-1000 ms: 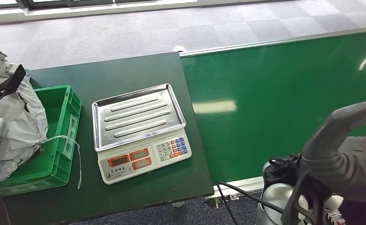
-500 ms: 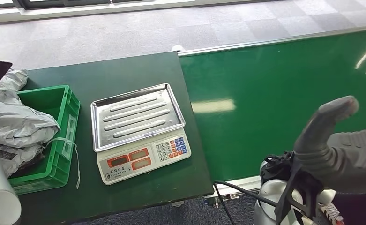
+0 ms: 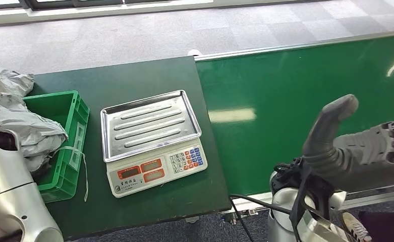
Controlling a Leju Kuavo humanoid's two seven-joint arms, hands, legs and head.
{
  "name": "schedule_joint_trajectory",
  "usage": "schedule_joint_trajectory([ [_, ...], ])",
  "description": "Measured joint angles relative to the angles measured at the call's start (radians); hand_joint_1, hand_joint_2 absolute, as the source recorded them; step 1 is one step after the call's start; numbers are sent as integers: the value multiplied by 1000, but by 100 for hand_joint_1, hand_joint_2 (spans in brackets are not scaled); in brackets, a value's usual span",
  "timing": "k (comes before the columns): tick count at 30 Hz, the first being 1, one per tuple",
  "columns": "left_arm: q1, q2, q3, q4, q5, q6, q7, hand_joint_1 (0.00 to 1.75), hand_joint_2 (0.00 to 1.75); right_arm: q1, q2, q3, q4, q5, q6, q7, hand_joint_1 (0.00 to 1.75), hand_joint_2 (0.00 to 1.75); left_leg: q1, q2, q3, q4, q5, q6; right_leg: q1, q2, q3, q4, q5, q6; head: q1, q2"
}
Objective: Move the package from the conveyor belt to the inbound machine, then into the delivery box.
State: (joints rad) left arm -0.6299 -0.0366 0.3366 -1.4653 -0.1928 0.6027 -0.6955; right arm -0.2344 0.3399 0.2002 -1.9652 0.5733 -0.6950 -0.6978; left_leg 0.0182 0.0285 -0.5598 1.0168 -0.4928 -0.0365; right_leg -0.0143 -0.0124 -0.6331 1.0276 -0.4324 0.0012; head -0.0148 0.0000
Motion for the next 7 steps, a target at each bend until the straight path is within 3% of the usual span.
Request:
schedule_joint_trajectory([
  [5, 180, -40, -284, -197, 37, -217, 37, 0, 175, 33, -39, 123, 48, -224, 4, 0, 0, 175, -2, 0, -2, 0, -1, 2, -2, -1, -1, -1, -1, 1, 0, 0],
  [7, 219, -44, -344, -234, 43, -278, 29, 0, 175, 38, -53, 155, 57, -255, 16, 0, 0, 175, -2, 1, -2, 0, -2, 2, -2, -1, -1, -1, -1, 2, 0, 0],
])
